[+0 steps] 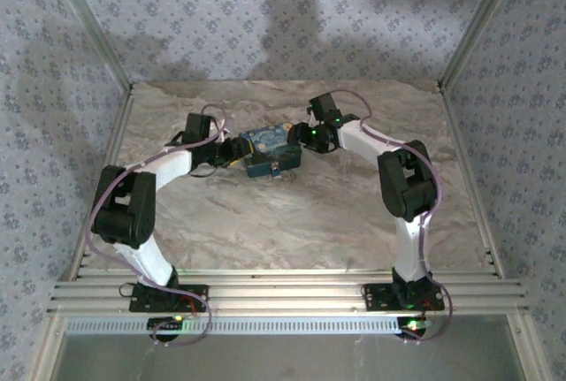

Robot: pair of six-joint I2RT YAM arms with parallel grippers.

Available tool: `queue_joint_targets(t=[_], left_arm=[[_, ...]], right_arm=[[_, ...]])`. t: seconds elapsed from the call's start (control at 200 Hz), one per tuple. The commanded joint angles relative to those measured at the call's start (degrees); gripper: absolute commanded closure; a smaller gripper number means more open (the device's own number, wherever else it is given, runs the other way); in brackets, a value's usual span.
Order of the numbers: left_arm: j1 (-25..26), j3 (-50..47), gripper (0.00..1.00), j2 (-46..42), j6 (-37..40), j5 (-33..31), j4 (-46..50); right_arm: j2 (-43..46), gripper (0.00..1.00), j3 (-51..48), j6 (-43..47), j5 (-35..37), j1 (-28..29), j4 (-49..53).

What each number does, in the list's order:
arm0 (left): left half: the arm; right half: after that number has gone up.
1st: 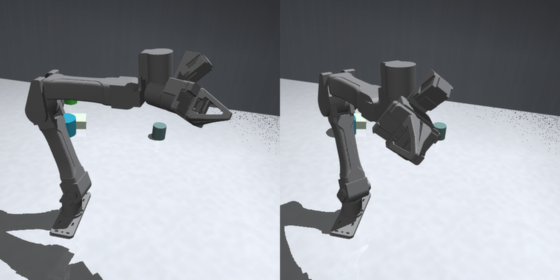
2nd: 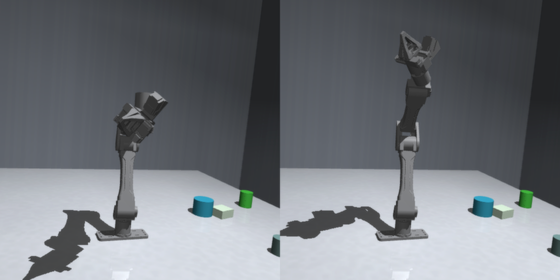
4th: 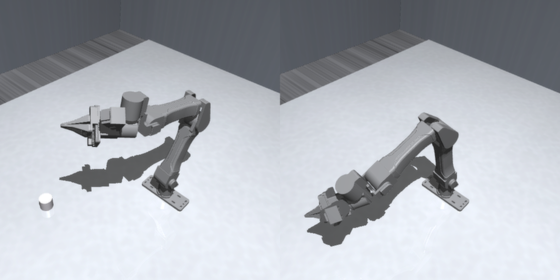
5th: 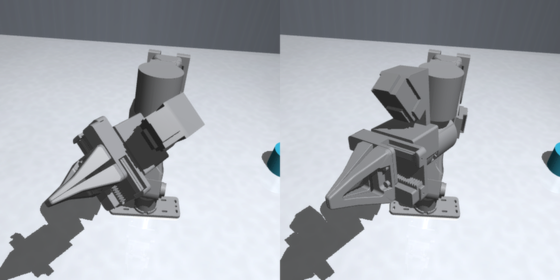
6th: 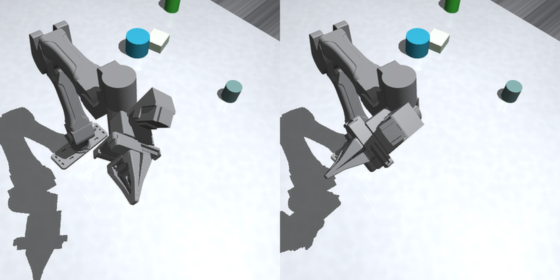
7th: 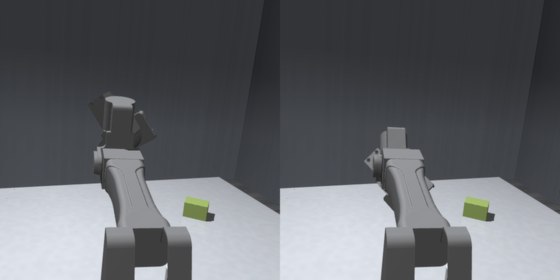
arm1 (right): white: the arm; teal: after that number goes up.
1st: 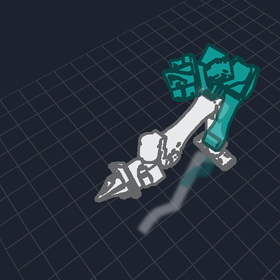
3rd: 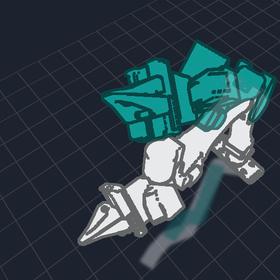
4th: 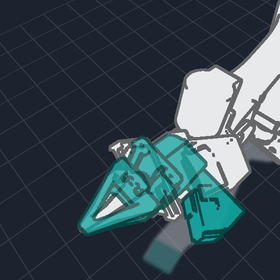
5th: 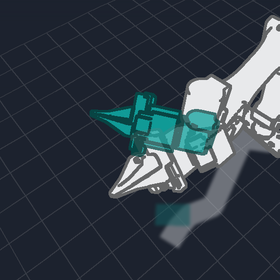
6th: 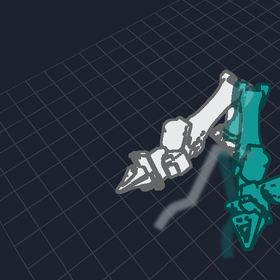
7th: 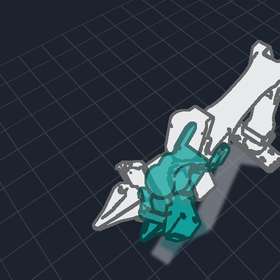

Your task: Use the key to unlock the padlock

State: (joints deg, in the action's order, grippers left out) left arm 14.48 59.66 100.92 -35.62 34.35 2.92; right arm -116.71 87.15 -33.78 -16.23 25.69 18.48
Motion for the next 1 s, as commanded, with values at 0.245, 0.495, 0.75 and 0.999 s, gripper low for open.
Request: queue_joint_targets(t=[0.245, 0.495, 0.75, 0.999], left_arm=[[1.3, 15.5, 0.55, 12.9, -0.3, 4.7, 0.9], [0.7, 21.1, 0.55, 16.6, 1.8, 4.0, 4.7], [-1.4, 22.7, 0.46, 14.2, 5.9, -2.1, 11.8], [-2.6, 22.3, 0.45, 9.9, 9.3, -7.0, 14.6]], right_arm=[[-2.4, 0.59, 1.7, -1.1, -2.8, -0.7, 0.8], [-6.7, 0.61, 7.5, -1.7, -4.3, 0.1, 2.1], [-4.2, 0.32, 13.3, -0.1, 0.8, -1.7, 12.2], [0.6, 0.28, 16.1, 2.3, 17.4, -9.9, 27.8]])
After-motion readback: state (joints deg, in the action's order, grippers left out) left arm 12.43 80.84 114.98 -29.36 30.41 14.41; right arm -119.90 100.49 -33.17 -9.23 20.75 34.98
